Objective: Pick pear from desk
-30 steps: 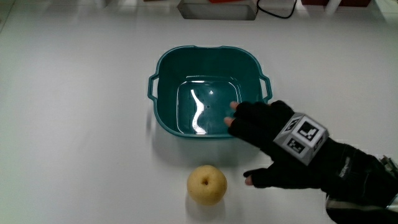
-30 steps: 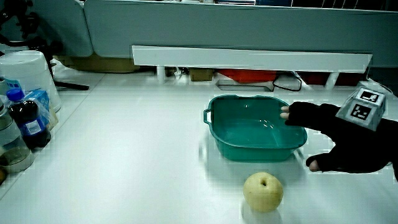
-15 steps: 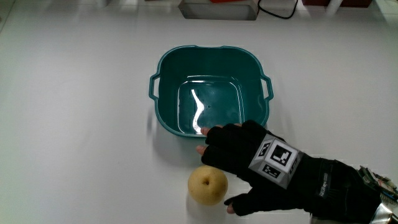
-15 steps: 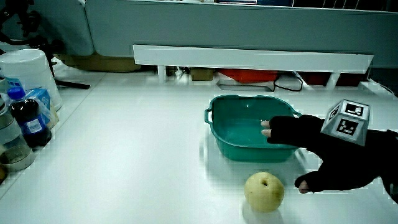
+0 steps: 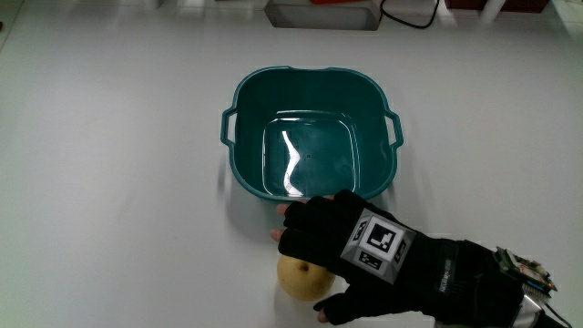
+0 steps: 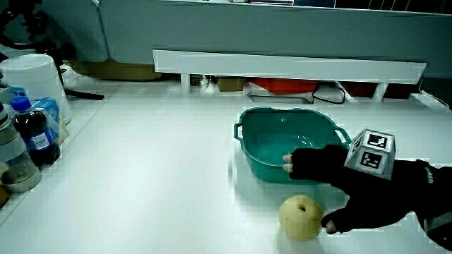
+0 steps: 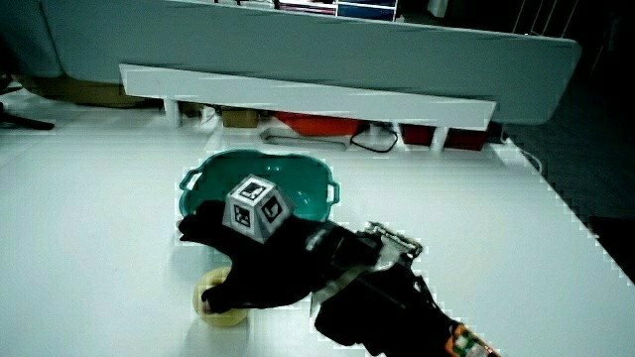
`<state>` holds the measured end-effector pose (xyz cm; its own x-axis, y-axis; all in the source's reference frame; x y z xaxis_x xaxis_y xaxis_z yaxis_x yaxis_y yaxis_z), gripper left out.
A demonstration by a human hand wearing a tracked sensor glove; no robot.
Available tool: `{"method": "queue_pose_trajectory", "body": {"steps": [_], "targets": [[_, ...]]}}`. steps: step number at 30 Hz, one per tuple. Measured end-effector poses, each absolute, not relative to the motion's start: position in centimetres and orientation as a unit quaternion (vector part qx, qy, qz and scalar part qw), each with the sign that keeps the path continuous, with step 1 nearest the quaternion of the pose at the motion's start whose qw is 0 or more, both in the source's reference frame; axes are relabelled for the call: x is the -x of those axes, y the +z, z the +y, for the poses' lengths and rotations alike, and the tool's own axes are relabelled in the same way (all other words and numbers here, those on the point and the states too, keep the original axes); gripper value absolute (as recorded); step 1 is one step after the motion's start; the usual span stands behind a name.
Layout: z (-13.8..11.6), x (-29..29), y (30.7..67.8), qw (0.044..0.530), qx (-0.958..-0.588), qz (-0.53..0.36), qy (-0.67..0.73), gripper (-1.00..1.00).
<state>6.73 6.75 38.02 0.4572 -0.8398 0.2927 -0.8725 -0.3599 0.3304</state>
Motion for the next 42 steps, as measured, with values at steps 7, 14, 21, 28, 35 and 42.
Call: {"method": "queue_pose_trajectory", "body": {"steps": [7, 14, 21, 28, 35, 42], "targets": [[7.5, -5.9, 40.0, 0.241, -0.816, -0.526, 0.026, 0.0], [8.3, -5.6, 42.5, 0.23, -0.816, -0.53, 0.021, 0.0], [8.3, -4.9, 42.8, 0.263, -0.807, -0.529, 0.001, 0.0], [8.7, -4.6, 44.1, 0.275, -0.807, -0.523, -0.01, 0.0], [8.5, -4.5, 43.7, 0.265, -0.808, -0.527, -0.002, 0.15], [8.5, -4.4, 43.7, 0.224, -0.818, -0.53, 0.017, 0.5]]}}
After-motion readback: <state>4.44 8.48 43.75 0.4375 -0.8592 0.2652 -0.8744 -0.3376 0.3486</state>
